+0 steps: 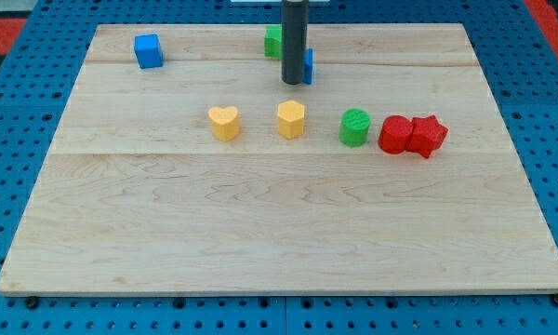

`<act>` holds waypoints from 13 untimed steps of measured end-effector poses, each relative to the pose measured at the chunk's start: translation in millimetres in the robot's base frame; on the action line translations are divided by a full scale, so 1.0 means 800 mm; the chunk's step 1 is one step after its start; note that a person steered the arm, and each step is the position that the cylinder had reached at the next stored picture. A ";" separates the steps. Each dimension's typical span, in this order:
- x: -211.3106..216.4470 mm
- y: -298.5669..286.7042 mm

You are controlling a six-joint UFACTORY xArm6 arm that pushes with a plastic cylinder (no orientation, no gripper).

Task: Push the blue triangle to the top right corner of the board

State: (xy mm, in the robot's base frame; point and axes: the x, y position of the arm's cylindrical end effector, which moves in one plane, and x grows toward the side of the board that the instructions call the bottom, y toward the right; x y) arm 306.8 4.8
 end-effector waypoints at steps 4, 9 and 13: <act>-0.022 0.092; -0.017 0.197; -0.021 0.175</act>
